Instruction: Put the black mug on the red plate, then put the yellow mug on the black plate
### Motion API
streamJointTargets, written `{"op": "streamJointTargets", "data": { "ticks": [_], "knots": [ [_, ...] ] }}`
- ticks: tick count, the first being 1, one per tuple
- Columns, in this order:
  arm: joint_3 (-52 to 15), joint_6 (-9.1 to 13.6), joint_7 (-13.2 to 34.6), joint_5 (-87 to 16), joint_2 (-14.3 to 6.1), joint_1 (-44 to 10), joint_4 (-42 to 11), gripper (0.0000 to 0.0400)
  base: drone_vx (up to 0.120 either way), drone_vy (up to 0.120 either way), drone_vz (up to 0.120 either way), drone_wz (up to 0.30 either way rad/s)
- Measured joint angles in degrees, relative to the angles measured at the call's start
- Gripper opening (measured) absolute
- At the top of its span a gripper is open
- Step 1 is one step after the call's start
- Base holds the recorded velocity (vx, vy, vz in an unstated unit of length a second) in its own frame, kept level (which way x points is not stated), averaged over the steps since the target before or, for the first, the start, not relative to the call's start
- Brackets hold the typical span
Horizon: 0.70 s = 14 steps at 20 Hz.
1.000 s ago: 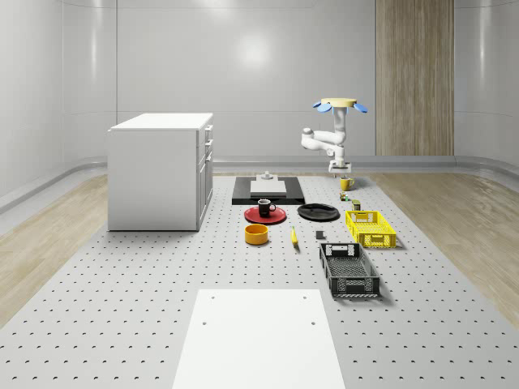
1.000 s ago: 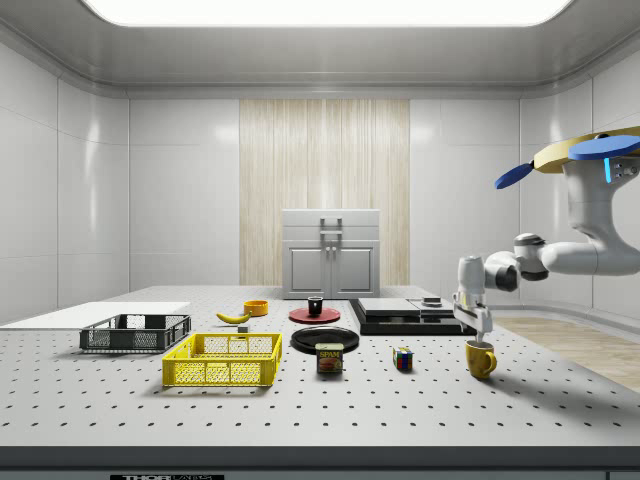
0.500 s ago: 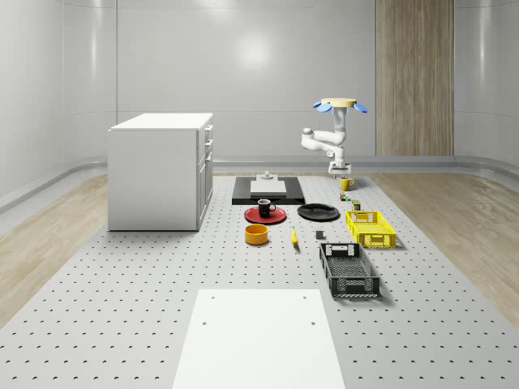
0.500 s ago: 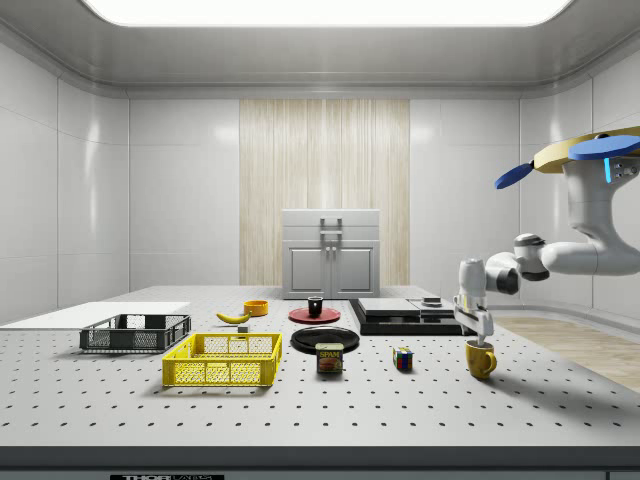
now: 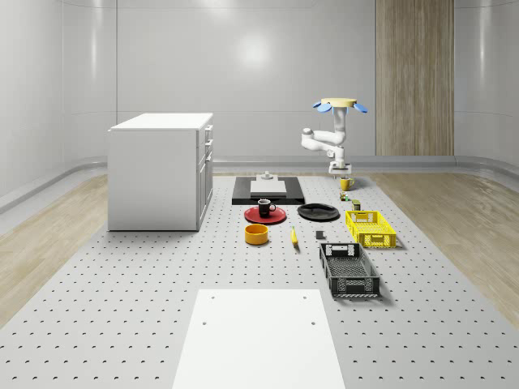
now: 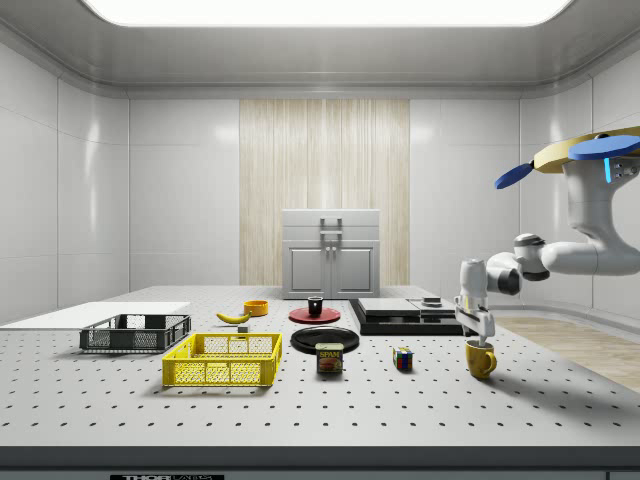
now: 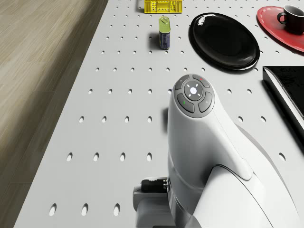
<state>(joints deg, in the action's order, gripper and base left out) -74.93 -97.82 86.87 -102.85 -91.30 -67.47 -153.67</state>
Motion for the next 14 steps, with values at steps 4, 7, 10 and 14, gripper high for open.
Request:
{"op": "streamJointTargets", "data": {
  "ticks": [4,7,10,14],
  "knots": [
    [0.02,-0.01,0.15,-0.02,-0.01,-0.1,-0.05,0.04,0.0,0.0,0.0,0.0],
    [0.75,-0.34,0.23,-0.68,0.02,-0.3,0.15,0.04,0.0,0.0,0.0,0.0],
    [1.39,-0.62,0.28,-1.25,0.07,-0.47,0.35,0.04,0.0,0.0,0.0,0.0],
    [1.79,-0.79,0.31,-1.61,0.11,-0.58,0.47,0.0236,0.0,0.0,0.0,0.0]
  ]
}}
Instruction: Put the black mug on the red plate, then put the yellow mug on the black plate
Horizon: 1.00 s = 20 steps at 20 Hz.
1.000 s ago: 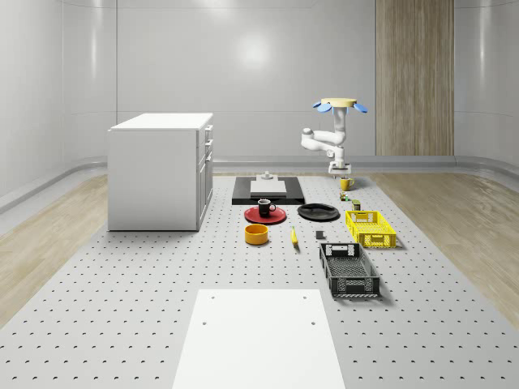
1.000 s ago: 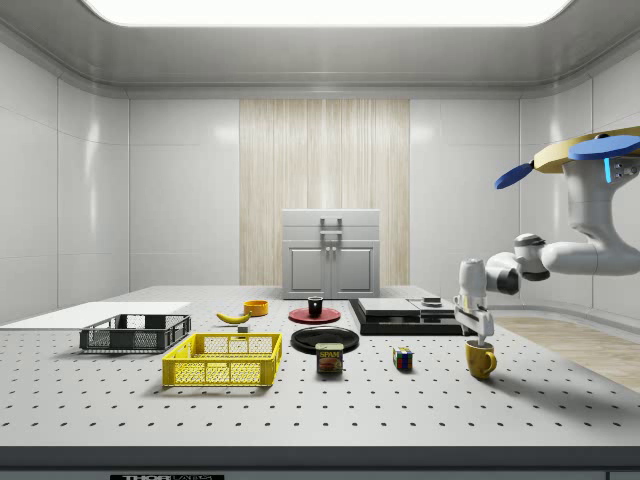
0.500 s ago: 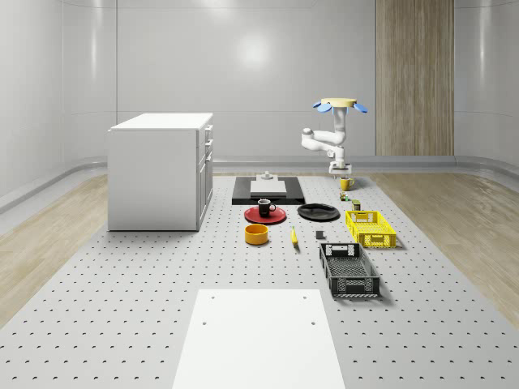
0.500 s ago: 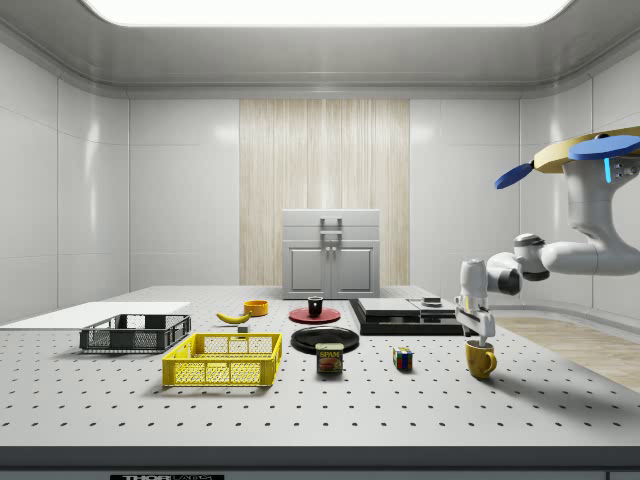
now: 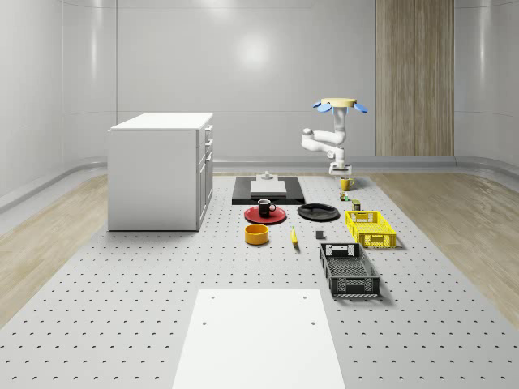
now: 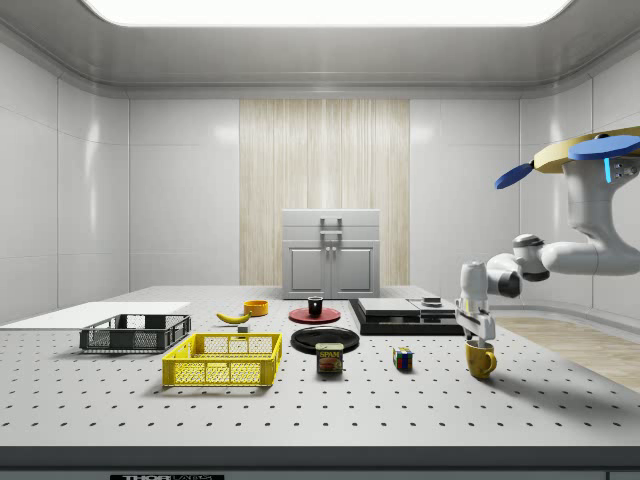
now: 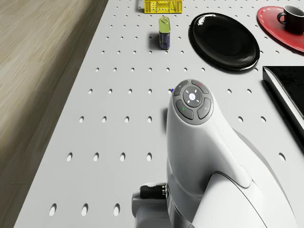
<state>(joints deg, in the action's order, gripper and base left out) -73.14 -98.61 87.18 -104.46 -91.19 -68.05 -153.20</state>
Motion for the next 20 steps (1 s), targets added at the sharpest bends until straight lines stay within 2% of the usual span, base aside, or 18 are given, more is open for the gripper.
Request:
{"op": "streamJointTargets", "data": {
  "ticks": [3,6,13,20],
  "knots": [
    [0.13,-0.05,0.01,-0.12,0.03,-0.03,0.04,0.017,0.0,0.0,0.0,0.0],
    [0.2,-0.06,0.01,-0.19,0.05,-0.05,0.06,0.0138,0.0,0.0,0.0,0.0],
    [-0.56,0.31,-0.03,0.48,0.02,0.15,-0.19,0.0115,0.0,0.0,0.0,0.0],
    [-4.41,1.94,-0.19,3.96,-0.25,0.98,-1.25,0.0111,0.0,0.0,0.114,0.0]
  ]
}}
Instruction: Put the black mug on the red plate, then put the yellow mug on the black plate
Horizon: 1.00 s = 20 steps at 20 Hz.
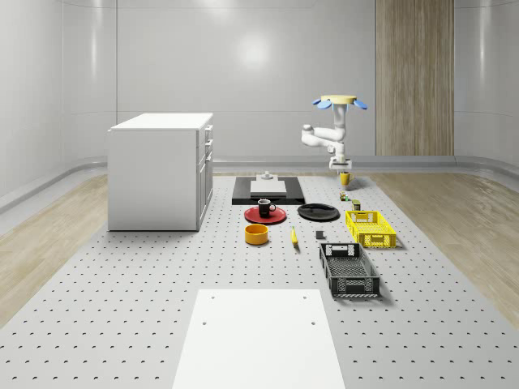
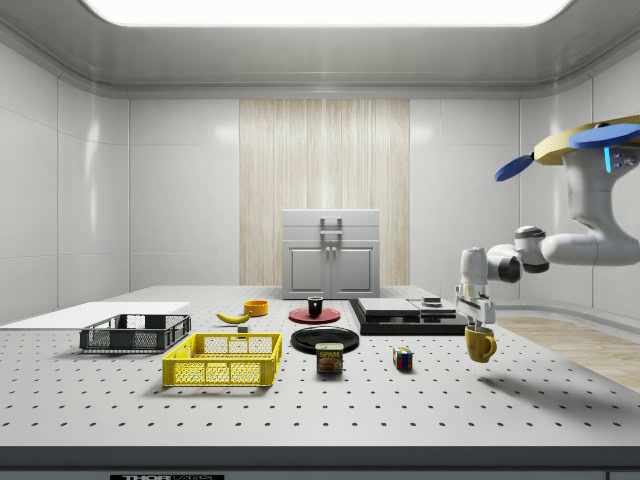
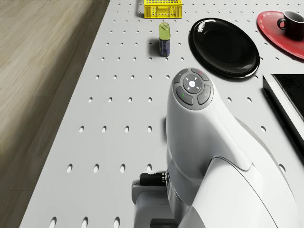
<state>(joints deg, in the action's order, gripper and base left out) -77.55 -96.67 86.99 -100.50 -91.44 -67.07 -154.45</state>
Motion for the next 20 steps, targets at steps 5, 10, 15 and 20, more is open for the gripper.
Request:
{"op": "streamJointTargets", "data": {
  "ticks": [5,10,15,20],
  "knots": [
    [-1.23,0.43,-0.04,1.15,-0.15,0.2,-0.27,0.011,0.12,-0.112,0.12,0.0],
    [-1.65,0.51,-0.04,1.59,-0.28,0.25,-0.35,0.011,0.12,-0.12,0.04,0.0],
    [-1.79,0.47,-0.04,1.75,-0.39,0.26,-0.38,0.011,0.12,-0.12,0.0,0.0],
    [-1.83,0.41,-0.03,1.83,-0.48,0.25,-0.38,0.011,0.12,-0.12,0.0,0.0]
  ]
}}
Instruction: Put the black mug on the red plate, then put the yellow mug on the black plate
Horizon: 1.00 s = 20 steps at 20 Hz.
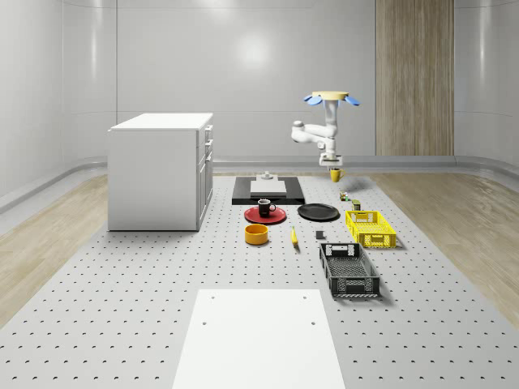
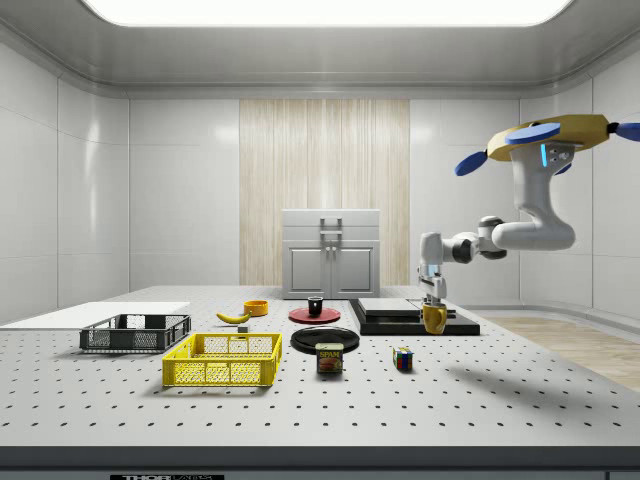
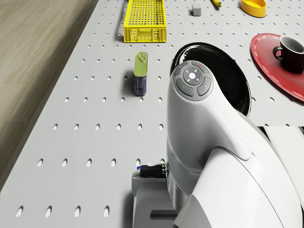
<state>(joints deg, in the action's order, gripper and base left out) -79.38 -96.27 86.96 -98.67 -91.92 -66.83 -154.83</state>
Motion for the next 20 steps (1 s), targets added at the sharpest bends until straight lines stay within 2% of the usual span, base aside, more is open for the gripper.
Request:
{"op": "streamJointTargets", "data": {
  "ticks": [20],
  "knots": [
    [-0.01,-0.21,0.03,0.12,-0.24,-0.04,0.0,0.011,0.12,-0.12,0.0,0.0]
  ]
}}
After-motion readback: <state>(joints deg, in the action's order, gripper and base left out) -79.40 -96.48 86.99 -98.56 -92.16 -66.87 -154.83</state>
